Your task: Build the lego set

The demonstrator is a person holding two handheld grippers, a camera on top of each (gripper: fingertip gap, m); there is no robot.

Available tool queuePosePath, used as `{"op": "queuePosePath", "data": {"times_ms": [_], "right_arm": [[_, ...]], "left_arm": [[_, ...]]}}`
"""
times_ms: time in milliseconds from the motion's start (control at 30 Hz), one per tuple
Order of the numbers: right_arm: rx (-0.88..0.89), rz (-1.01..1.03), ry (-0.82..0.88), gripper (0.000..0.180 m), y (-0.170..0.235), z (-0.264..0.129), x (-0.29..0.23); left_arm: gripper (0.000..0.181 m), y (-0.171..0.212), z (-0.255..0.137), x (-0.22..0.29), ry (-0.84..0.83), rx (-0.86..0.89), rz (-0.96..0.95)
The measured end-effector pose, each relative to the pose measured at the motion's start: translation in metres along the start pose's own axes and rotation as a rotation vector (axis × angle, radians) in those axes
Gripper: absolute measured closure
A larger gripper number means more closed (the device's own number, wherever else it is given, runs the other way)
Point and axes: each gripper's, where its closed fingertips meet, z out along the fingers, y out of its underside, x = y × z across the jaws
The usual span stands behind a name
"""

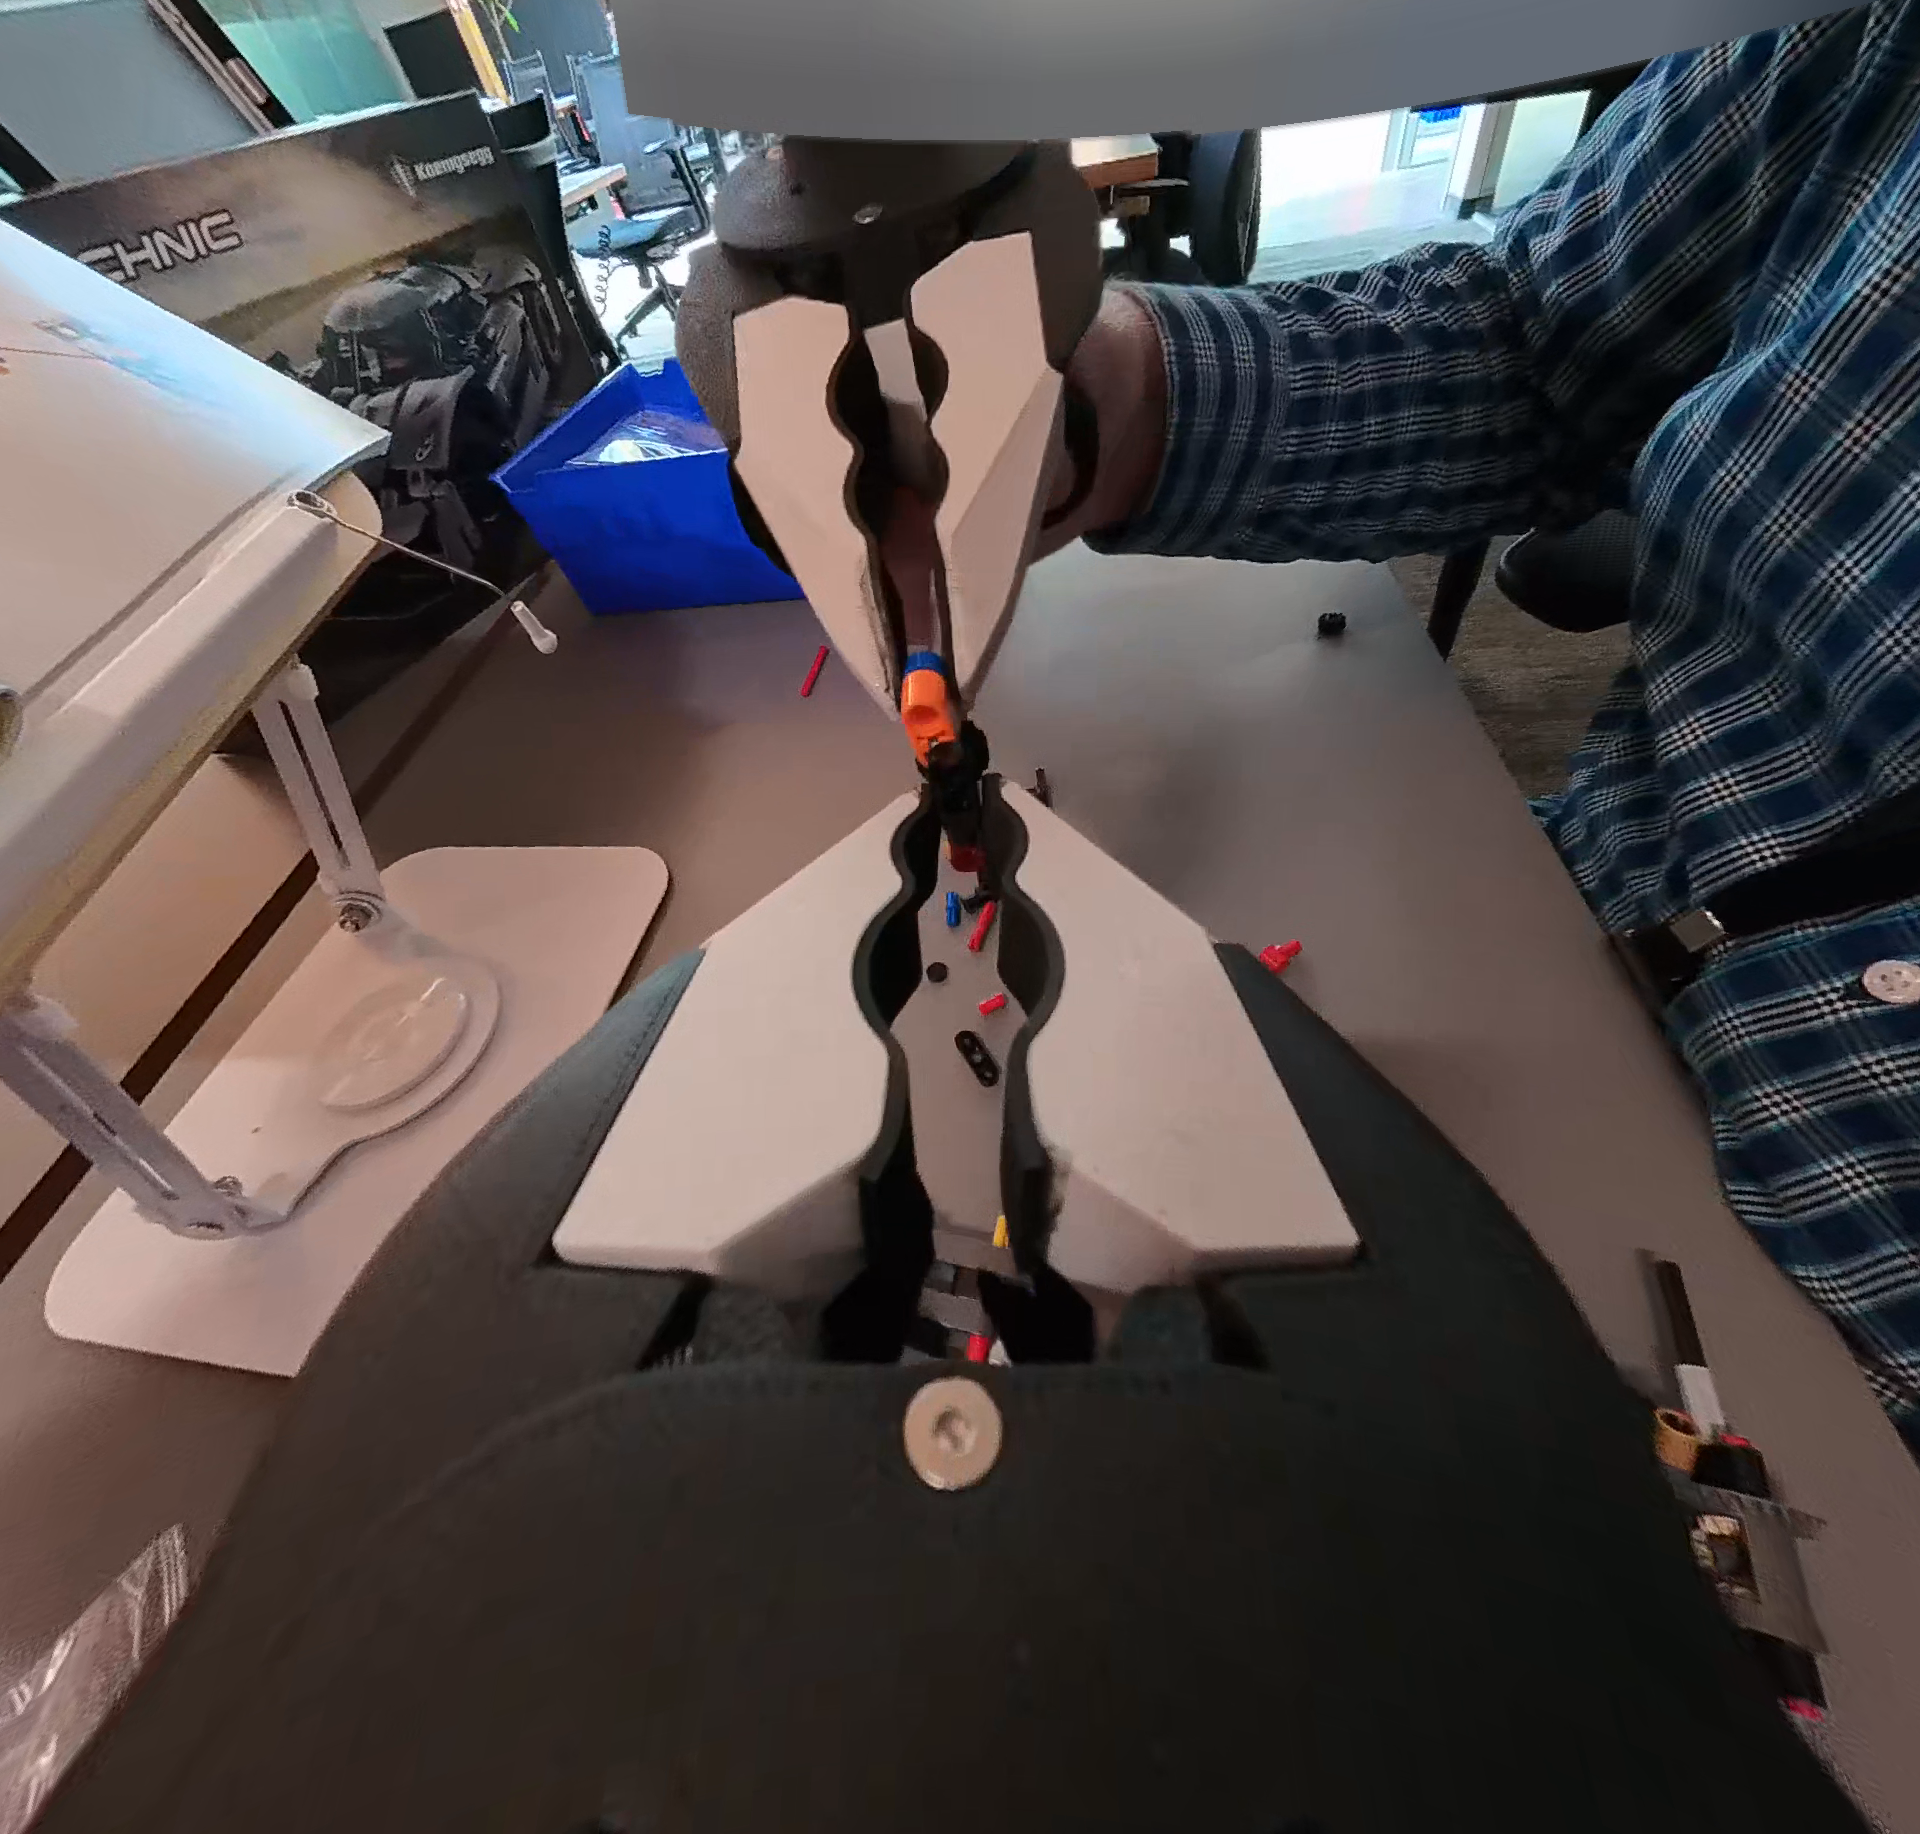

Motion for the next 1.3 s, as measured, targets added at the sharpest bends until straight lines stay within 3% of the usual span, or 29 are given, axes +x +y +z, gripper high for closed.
{"op": "queuePosePath", "data": {"times_ms": [100,167,500,833,1133,1300], "right_arm": [[0.055,0.076,-0.016,0.177,-0.003,-0.001,0.001],[0.075,0.115,-0.023,0.177,-0.003,-0.003,0.003],[0.003,0.038,0.004,0.177,0.003,0.002,0.001],[0.124,0.176,-0.09,0.176,-0.009,0.003,-0.003],[0.043,-0.058,-0.012,0.177,-0.004,0.004,-0.012],[0.066,-0.046,0.003,0.177,-0.009,0.002,-0.013]], "left_arm": [[0.172,-0.004,-0.001,-0.003,-0.038,0.015,0.037],[0.159,-0.01,-0.005,-0.009,-0.096,0.028,0.061],[0.174,-0.016,-0.008,-0.006,-0.096,0.008,0.072],[0.175,-0.025,-0.015,-0.004,-0.155,0.028,0.235],[0.176,-0.023,-0.014,0.007,0.061,0.112,-0.01],[0.176,-0.029,-0.015,0.006,0.057,0.153,-0.015]]}}
